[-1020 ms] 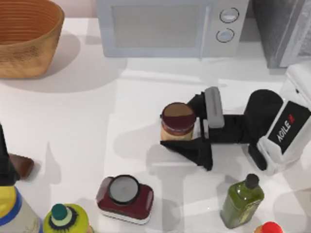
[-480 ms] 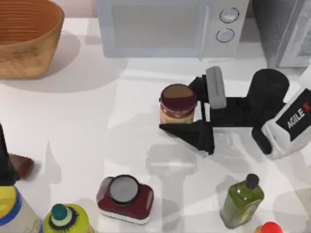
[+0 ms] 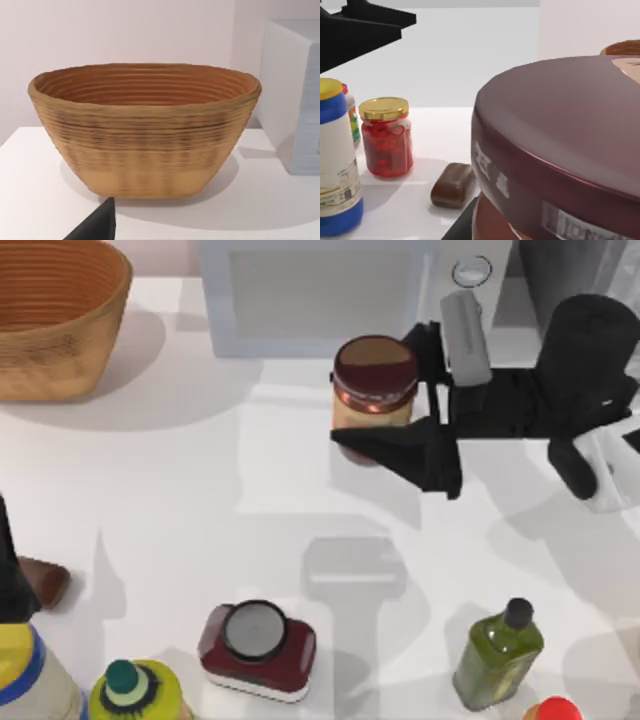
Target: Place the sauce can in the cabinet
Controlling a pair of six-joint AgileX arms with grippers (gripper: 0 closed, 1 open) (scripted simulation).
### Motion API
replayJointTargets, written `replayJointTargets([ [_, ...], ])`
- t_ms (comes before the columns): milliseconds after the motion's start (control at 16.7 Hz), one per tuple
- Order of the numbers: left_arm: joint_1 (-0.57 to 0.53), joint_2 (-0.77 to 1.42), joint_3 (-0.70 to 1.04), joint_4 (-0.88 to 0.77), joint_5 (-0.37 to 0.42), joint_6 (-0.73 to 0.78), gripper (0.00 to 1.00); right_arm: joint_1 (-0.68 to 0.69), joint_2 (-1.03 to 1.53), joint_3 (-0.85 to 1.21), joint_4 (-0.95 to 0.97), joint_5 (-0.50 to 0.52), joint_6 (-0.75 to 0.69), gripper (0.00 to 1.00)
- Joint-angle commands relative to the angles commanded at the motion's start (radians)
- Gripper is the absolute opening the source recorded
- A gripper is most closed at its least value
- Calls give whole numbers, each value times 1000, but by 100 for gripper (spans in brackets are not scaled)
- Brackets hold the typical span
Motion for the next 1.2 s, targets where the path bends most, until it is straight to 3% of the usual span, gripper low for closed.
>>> replayJointTargets([
  [660, 0, 0, 0, 0, 0, 0, 100, -27, -129, -43, -95, 47, 6, 0],
  [900, 0, 0, 0, 0, 0, 0, 100, -91, -393, -160, -268, 185, 5, 0],
  [1200, 0, 0, 0, 0, 0, 0, 100, -201, -939, -384, -546, 471, -22, 0],
])
